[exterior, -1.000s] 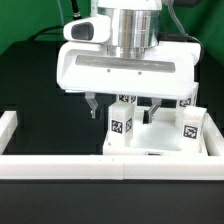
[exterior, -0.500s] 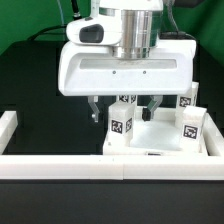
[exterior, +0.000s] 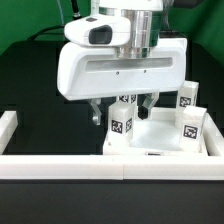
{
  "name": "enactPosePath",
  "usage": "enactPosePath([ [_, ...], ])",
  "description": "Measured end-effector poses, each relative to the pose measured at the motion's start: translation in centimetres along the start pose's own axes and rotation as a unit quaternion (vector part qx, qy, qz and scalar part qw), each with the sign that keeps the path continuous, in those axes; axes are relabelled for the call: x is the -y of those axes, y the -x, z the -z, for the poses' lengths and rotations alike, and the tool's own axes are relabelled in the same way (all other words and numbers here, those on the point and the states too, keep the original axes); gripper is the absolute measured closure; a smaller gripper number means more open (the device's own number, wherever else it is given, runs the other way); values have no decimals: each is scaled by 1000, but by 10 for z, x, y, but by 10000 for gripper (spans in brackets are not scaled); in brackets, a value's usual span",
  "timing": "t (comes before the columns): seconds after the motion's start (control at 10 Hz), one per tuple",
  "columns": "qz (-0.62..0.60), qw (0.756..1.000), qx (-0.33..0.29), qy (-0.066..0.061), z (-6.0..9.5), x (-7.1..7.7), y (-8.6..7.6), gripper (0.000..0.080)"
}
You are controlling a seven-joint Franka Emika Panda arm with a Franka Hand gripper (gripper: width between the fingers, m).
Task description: Assemble square table
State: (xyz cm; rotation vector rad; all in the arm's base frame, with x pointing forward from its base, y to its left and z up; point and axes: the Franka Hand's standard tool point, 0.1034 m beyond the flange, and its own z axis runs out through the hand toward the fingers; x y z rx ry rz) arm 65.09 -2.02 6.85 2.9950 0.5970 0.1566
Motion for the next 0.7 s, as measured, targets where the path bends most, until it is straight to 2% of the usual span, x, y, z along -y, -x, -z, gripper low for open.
enactPosePath([
  [0.7, -1, 1000, 0, 0, 0, 0, 0, 150],
])
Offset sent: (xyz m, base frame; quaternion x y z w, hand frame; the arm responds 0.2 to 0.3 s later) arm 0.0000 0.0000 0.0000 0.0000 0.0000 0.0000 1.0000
